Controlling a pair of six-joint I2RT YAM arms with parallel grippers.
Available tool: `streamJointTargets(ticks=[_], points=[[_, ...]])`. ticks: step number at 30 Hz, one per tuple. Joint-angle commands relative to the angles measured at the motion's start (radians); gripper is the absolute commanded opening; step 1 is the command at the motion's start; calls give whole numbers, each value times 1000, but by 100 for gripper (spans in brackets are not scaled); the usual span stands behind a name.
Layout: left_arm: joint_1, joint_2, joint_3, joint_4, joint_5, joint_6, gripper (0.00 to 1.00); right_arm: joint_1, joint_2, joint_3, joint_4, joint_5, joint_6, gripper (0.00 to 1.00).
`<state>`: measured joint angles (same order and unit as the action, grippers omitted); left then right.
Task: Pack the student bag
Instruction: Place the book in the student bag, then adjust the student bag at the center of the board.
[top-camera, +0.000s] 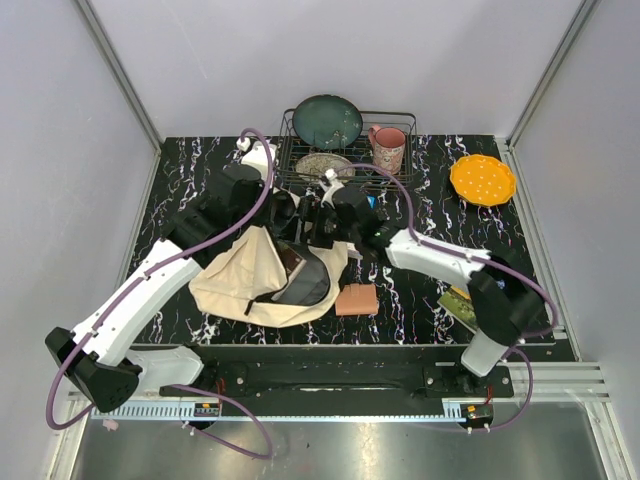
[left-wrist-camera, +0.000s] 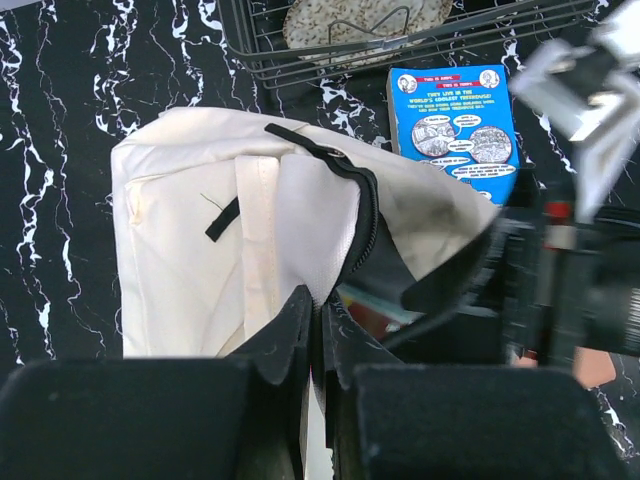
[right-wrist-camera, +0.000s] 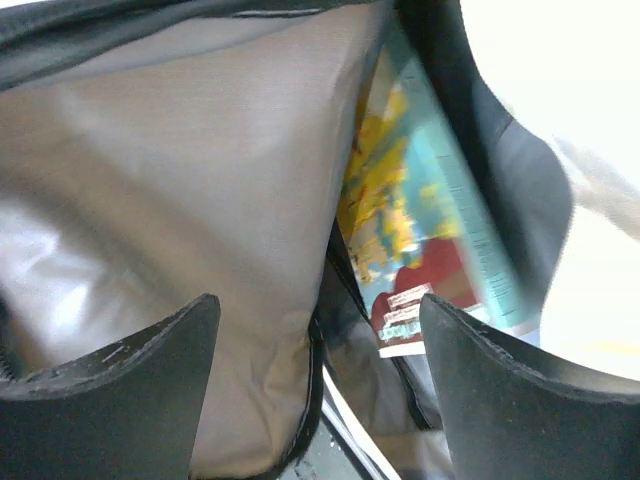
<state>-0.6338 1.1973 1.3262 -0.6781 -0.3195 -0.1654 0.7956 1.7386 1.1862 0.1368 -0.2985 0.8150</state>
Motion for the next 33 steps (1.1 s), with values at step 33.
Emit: streamJointTargets(ticks=[33], points=[[45, 36, 38, -9, 45, 191, 0, -185, -79, -316, -110, -137, -50, 80]])
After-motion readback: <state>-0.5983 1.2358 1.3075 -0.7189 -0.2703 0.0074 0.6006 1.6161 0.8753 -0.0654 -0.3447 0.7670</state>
